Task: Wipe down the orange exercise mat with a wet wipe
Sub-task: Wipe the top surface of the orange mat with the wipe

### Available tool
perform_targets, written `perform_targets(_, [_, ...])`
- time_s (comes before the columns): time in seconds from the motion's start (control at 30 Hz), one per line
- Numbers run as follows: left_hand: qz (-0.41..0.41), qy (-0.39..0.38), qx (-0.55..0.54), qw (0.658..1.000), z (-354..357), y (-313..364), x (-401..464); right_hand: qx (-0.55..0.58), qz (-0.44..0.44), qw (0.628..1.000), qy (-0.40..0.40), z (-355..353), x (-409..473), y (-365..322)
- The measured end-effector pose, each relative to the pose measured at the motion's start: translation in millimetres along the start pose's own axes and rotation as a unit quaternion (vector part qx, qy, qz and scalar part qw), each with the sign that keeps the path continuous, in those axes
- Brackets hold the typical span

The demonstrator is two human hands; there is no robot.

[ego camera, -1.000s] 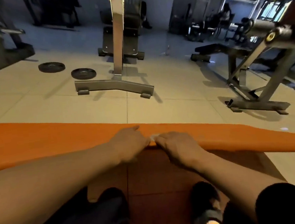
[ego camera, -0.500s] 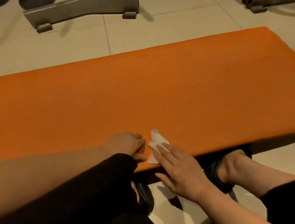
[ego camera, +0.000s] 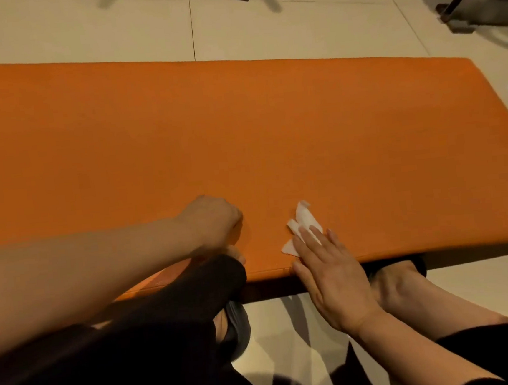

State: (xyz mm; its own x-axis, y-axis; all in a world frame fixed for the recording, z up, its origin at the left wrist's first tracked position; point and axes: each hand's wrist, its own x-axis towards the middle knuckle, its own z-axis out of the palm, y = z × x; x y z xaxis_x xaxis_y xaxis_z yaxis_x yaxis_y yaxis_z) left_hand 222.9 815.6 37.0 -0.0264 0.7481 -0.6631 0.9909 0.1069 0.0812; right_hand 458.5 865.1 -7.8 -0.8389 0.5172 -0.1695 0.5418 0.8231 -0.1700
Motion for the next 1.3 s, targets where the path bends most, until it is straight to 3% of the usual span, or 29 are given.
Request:
perform_targets(0.2, [0.01,0.041,-0.004,0.999,5,-6,10,0.065,-0.125,0.987,-0.082,2,27,-35])
perform_targets(0.37, [0.007,0.022,-0.018,1.0,11,-18,12,0.026,-0.002,0.999,-0.043,-6,31,6])
perform_targets(0.57, [0.021,0.023,-0.002,1.0,12,-23,22,0.041,-0.138,0.985,-0.096,-2,56,-27])
perform_targets(0.73, [-0.015,0.086,-0.051,0.995,14,-22,38,0.01,-0.053,0.994,-0.097,-13,77,27])
perform_targets(0.9, [-0.029,0.099,-0.092,0.99,14,-29,46,-0.008,-0.213,0.963,-0.164,-15,81,6])
perform_targets(1.07, [-0.059,0.108,-0.141,0.982,22,-33,42,-0.033,-0.225,0.958,-0.177,-17,112,49])
perform_targets(1.17, [-0.071,0.123,-0.144,0.979,26,-30,37,-0.061,-0.287,0.94,-0.177,-22,107,58])
perform_targets(1.3, [-0.09,0.122,-0.189,0.97,34,-27,32,-0.005,-0.316,0.929,-0.194,-18,134,56])
